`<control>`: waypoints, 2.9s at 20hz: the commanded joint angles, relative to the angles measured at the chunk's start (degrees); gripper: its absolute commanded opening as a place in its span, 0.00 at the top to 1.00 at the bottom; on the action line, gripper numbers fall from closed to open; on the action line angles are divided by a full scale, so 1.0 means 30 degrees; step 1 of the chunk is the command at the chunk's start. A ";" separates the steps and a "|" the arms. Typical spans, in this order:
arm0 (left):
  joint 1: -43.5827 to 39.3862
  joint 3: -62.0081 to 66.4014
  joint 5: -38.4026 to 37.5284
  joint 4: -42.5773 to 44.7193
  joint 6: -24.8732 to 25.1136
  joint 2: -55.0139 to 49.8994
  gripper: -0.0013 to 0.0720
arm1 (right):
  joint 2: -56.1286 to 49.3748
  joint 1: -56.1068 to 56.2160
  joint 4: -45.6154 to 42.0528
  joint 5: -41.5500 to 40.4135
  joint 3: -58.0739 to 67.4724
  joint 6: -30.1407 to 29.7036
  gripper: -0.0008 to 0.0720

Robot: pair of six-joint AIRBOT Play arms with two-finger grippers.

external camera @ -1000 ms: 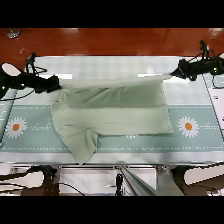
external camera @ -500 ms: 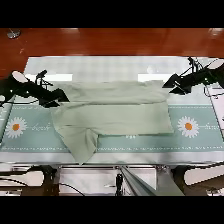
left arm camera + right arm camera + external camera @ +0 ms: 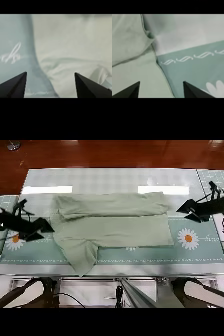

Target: Fold the shirts.

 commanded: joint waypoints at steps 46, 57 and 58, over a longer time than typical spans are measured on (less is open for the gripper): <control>-0.2025 -0.4175 0.5872 -0.8663 0.3242 0.3993 0.95 | 0.0474 0.2200 0.1100 0.0488 0.0080 -0.0350 0.95; -0.3541 0.7388 0.6222 -0.8648 0.1239 -0.7242 0.95 | -0.6331 0.3519 0.4007 -0.0525 0.7490 0.0146 0.95; -0.3621 0.8429 0.5814 -0.8641 0.0860 -0.8051 0.95 | -0.6943 0.3526 0.4007 -0.0525 0.7927 0.0233 0.95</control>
